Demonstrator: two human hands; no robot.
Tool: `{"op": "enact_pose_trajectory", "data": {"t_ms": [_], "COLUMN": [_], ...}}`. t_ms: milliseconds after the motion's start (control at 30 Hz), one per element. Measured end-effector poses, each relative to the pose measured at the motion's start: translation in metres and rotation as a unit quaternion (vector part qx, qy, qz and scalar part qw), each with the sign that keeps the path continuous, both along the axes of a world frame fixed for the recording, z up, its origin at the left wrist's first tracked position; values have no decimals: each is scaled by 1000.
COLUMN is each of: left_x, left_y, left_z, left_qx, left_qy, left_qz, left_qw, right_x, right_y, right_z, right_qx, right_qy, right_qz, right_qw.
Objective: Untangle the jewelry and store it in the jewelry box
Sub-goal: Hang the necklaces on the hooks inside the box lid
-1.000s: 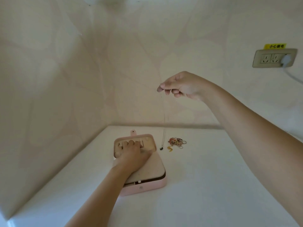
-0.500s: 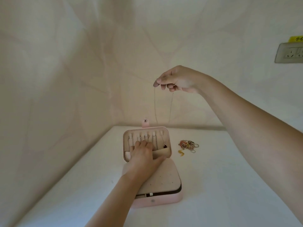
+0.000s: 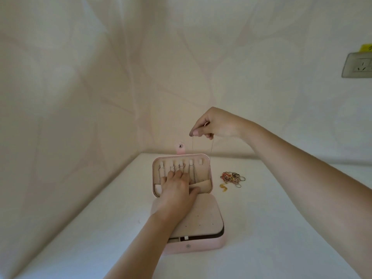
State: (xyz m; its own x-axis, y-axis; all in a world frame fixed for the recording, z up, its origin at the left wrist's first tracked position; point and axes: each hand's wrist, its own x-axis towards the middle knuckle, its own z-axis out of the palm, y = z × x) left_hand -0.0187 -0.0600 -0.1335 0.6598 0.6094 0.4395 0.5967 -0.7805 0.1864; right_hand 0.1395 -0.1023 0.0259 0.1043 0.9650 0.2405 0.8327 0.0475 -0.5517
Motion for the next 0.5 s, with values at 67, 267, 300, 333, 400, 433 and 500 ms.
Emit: {"op": "enact_pose_trajectory", "data": {"t_ms": [67,267,300,333,400,433,500], "left_x": [0,1,1,1,0,0,0], "left_y": [0,-1,-1,-1,-2,-2,-2], "left_z": [0,1,1,0,0,0,-1], "left_qx": [0,9,11,12,12,11,16], "left_qy": [-3,-6,-4,-5,-11,-13,-11], "left_qz": [-1,-1,-2,-4,-9,-11,-10], "left_qw": [1000,1000,1000,1000,1000,1000,1000], "right_x": [-4,-10,-11,-11,-13,-13,-15], "right_y": [-1,-13,-15,-16,-17,-17,-15], "right_z": [-17,-69,-74,-78,-84,-86,-87], "right_qx": [-6,38,51,63,81,85,93], "right_qy": [-22,-149,-164,-173,-184,-189,-182], "right_qz": [-8,-30,-37,-46,-65,-73,-89], "right_qw": [1000,988,984,982,977,976,975]}}
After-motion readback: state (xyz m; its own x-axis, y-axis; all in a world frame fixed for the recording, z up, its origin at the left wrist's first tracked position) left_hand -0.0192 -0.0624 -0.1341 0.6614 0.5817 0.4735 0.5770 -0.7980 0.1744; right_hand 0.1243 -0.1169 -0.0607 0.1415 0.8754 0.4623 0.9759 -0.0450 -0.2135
